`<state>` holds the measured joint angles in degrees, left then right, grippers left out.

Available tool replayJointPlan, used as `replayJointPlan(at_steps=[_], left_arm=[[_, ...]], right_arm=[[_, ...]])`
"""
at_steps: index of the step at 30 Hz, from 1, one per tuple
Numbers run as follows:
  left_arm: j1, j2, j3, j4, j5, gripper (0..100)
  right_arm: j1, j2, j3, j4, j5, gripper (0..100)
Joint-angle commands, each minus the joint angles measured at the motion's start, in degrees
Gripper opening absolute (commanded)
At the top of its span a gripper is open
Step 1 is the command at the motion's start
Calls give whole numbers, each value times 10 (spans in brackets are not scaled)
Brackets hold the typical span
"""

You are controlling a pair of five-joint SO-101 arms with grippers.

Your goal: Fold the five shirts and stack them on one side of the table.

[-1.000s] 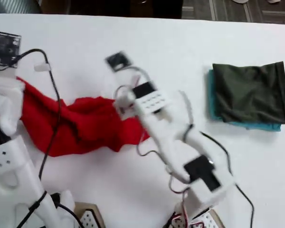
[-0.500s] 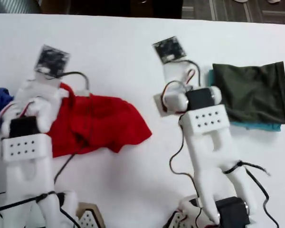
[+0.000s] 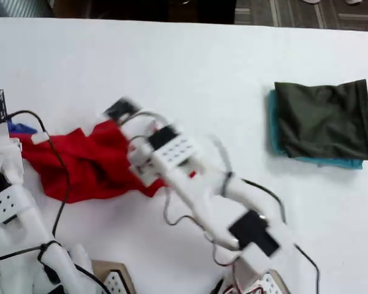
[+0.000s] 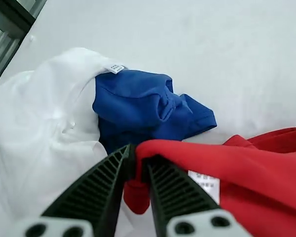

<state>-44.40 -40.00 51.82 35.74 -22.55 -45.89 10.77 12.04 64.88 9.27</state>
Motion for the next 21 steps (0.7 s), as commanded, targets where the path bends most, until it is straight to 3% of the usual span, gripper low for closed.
replayJointPlan(at_steps=[1, 7, 12, 21], left_arm=[[-6, -11, -4, -13, 5, 26], [-5, -11, -5, -12, 6, 26], [1, -11, -3, -12, 6, 26], [120, -11, -5, 12, 5, 26]], right_arm=[[-17, 55, -44, -27, 4, 259], [31, 143, -91, -74, 5, 231], [107, 151, -131, -71, 2, 9], [172, -5, -120, -6, 4, 22]])
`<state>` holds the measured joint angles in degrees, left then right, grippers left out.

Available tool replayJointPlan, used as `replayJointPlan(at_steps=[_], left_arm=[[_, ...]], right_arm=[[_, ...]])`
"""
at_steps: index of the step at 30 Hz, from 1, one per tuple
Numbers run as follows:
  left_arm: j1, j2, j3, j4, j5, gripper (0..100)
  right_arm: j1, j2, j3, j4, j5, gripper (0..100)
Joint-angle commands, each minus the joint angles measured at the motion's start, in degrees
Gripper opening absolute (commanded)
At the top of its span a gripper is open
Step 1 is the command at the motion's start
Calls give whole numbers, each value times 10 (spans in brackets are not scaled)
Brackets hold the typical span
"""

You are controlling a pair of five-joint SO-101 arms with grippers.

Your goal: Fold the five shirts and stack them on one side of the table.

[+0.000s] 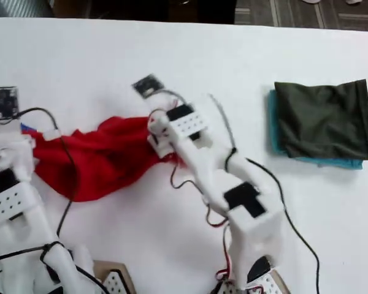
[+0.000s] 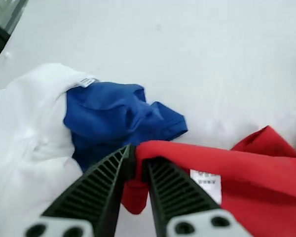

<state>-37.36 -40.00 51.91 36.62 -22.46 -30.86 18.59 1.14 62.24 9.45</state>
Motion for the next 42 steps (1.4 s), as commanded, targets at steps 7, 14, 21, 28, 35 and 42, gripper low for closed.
replayJointPlan(at_steps=[7, 14, 21, 28, 35, 42], left_arm=[[210, -12, -7, 4, 6, 26], [284, -105, -59, 79, 87, 26], [319, -244, -3, 148, 85, 26], [285, -259, 203, -5, 10, 26], [203, -259, 259, -81, 13, 26], [196, -259, 274, -100, 13, 26]], right_arm=[[89, -252, 86, 65, 47, 22], [174, -501, 222, 100, 123, 22], [189, -655, 445, 39, 170, 22], [193, -601, 557, -87, 169, 147], [196, -465, 474, -174, 169, 178], [196, -275, 274, -141, 169, 162]])
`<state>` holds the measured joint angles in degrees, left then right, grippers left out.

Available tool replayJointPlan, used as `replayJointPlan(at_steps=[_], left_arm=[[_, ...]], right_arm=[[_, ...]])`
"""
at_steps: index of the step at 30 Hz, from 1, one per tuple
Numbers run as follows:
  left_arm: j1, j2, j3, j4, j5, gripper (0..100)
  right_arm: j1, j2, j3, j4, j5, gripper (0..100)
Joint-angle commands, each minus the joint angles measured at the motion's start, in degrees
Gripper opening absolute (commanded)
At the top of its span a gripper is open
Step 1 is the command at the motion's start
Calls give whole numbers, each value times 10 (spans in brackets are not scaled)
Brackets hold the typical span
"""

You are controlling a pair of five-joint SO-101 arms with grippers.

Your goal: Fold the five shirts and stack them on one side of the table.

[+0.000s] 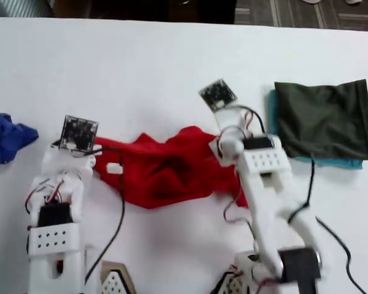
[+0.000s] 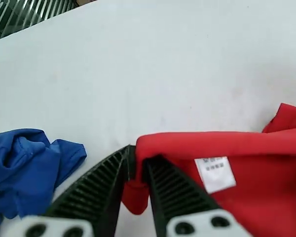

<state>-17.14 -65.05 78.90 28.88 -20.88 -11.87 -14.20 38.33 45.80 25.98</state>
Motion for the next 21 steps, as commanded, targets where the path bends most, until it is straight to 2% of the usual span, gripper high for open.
replayJointPlan(at_steps=[1, 7, 14, 19, 21], left_arm=[[-6, -9, 13, -31, -3, 26], [-6, -11, 24, -46, -2, 26], [-6, -11, 24, -45, -2, 26], [-6, -11, 24, -46, -2, 26], [-5, -11, 24, -47, -2, 26]], right_arm=[[7, 76, -127, 36, 3, 162], [7, 186, -262, 66, 3, 162], [22, 198, -383, 217, 3, 162], [68, 211, -396, 282, 2, 163], [71, 237, -385, 303, -29, 163]])
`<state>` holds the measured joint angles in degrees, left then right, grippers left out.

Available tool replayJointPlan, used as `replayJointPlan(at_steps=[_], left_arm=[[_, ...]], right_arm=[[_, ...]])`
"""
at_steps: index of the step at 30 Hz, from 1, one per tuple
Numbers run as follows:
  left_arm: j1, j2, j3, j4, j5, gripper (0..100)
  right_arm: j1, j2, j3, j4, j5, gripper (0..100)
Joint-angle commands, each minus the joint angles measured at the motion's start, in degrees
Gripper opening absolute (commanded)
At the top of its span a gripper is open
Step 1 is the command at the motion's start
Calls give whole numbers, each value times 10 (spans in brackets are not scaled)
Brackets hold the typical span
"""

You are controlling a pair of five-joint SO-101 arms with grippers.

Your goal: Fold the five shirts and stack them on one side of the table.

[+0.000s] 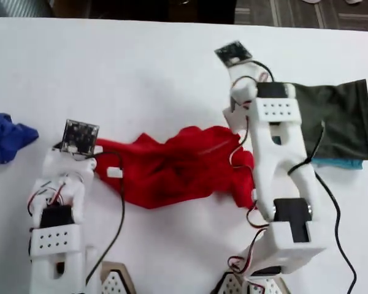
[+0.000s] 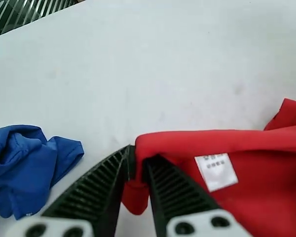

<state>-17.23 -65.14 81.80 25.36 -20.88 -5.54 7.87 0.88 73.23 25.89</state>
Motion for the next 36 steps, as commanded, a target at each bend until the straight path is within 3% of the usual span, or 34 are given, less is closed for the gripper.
replayJointPlan(at_steps=[1, 10, 16, 28, 36], left_arm=[[-4, -11, -5, -11, -2, 26], [-3, -11, -2, -11, -2, 26], [-2, -11, -2, -11, -3, 26], [-2, -11, -2, -11, -3, 26], [-2, -11, -2, -11, -3, 26]], right_arm=[[8, 30, -11, 32, -59, 163], [1, 124, -132, 47, -300, 212], [-4, 138, -201, 47, -317, 212], [-28, 142, -199, 64, -319, 212], [-86, 201, -205, 84, -414, 212]])
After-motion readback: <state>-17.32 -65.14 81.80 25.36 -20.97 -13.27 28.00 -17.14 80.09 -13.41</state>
